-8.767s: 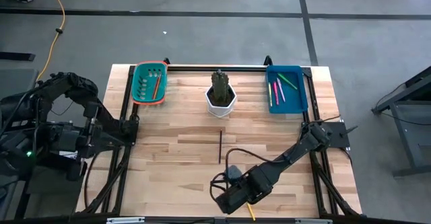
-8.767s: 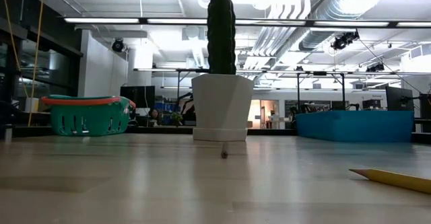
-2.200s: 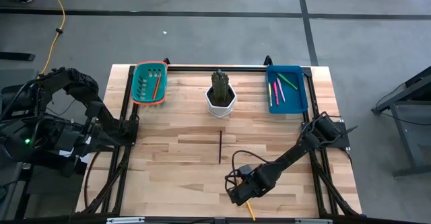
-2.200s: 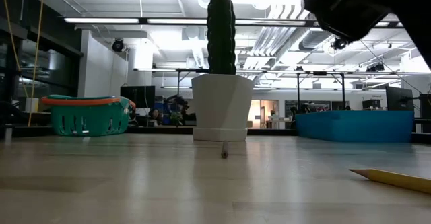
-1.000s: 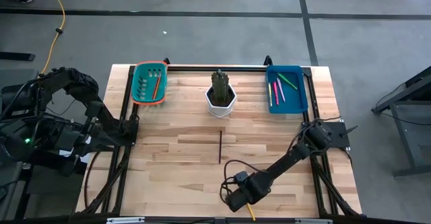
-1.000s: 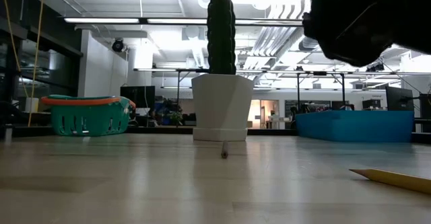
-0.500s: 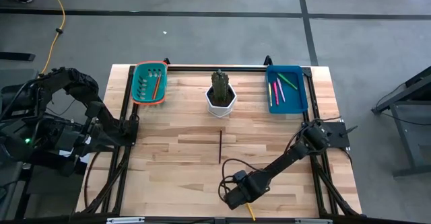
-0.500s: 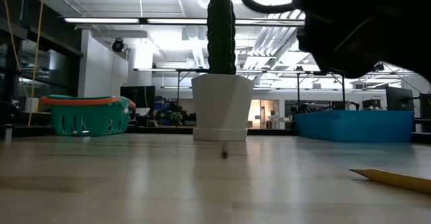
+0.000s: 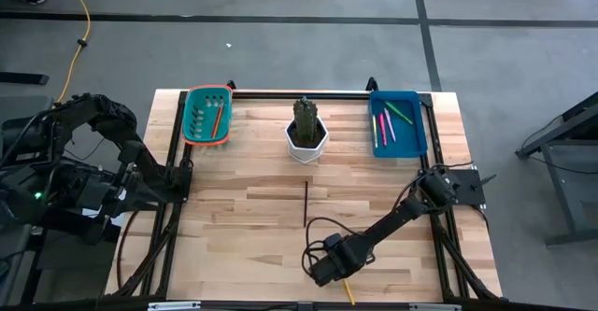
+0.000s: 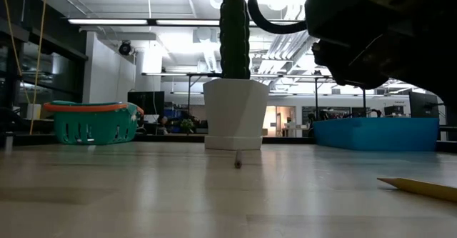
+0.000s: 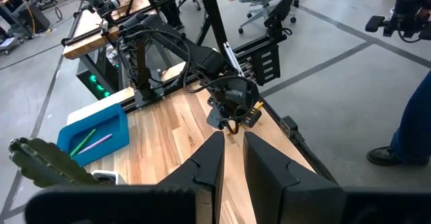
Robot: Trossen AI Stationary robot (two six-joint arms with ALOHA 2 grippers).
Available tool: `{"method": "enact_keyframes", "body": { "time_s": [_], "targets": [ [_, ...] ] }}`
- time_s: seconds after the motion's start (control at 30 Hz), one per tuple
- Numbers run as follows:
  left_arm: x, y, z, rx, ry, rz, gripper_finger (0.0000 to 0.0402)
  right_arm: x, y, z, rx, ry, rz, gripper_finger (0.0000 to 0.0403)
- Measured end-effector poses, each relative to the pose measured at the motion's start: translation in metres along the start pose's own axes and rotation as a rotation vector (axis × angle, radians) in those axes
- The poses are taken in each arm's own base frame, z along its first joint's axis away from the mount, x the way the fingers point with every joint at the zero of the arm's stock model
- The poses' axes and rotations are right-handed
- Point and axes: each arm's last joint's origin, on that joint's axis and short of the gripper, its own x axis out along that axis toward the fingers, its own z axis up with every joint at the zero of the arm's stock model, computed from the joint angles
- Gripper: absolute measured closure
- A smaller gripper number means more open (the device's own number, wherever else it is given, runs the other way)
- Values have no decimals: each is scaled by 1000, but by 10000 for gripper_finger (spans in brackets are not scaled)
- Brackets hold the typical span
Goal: Sort pens & pencils
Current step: Put the yellow pencil into the green bin
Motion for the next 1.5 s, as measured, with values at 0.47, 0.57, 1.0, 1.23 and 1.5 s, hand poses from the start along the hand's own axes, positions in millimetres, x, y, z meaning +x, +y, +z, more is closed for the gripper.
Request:
{"method": "enact_keyframes", "body": {
  "time_s": [0.47, 0.57, 1.0, 1.23, 1.5],
  "targets": [
    [0, 0, 0, 2, 1, -1, 355, 0, -1, 2, 0, -1, -16, 363],
    [0, 0, 0, 2, 2, -4, 355, -1, -1, 3, 3, 0, -15, 373],
    [0, 0, 0, 2, 3, -7, 355, -3, 7, 14, -21, -36, 55, 378],
    [0, 0, 0, 4, 3, -7, 355, -5, 15, 21, -35, -57, 133, 378],
    [-1, 2, 0, 0, -10, 17, 355, -13, 34, 41, -65, -135, 319, 378]
  ]
}}
